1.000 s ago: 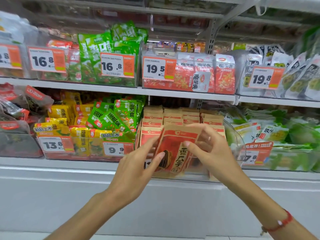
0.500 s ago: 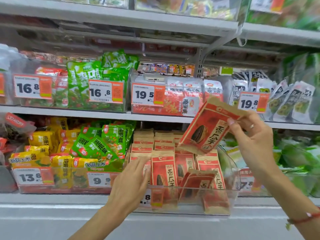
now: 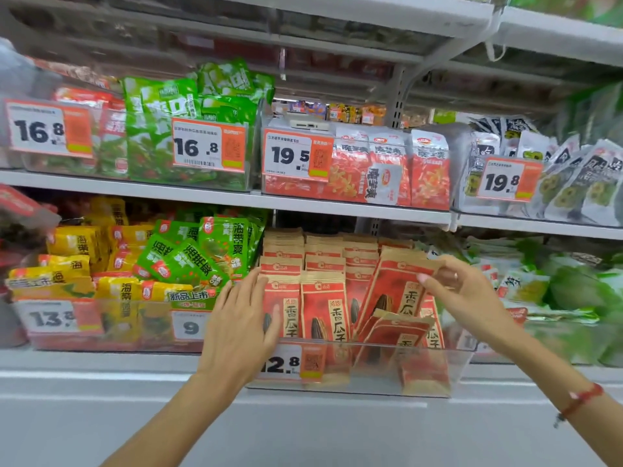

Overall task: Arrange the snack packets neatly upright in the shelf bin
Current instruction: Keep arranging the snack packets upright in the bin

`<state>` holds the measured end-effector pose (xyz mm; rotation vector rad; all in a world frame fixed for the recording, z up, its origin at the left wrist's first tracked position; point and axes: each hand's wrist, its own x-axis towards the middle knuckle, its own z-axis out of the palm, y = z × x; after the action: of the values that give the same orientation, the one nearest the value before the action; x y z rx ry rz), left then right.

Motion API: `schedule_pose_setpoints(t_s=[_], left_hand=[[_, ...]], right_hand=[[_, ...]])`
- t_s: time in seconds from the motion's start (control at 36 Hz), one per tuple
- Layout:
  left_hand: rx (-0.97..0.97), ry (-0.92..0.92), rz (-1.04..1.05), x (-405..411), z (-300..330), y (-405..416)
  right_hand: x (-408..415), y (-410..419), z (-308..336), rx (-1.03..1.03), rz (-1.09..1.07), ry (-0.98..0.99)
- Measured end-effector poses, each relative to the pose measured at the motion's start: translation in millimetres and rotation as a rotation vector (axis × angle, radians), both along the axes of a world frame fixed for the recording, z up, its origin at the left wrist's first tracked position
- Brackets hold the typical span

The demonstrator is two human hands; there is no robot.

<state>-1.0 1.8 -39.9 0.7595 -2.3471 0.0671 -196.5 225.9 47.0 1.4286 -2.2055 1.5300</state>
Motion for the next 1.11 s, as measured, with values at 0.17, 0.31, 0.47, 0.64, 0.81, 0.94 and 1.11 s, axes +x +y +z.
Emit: schedule_pose_setpoints(t_s=[0.17,0.31,0.47,0.64,0.81,0.94,1.11], left_hand=[[-0.005,0.022,-0.002,0.8,1.4,1.3],[0.023,0.031,0.031,-0.1,1.2,3.0],[0.022,0.008,0.033,2.3,2.2,4.0],[0.031,0.008,0.033,2.9,5.7,4.6],[0.032,0.014,0.031,3.7,5.4,5.4],[0.069,0.018,0.006,5.4,4.2,5.3],[-0.036,0.103,-0.111,-10.8,25.2,21.7]], right_hand=[[-2.4,-2.5,2.2,0.206,0.100,-0.020],[-15.3,-11.5,11.2,0.287,0.108,-0.030],[-11.8,-11.3,8.6,0.147,0.134,-0.126],[-17.5,-6.0,1.5,0.483,0.058,-0.172],[0.1,-2.9,12.8,0.447,0.018,0.070],[14.8,-9.9,-15.6,0.536,-0.101,0.489],[20.8,-8.6,-20.8,0.606,-0.185,0.723]])
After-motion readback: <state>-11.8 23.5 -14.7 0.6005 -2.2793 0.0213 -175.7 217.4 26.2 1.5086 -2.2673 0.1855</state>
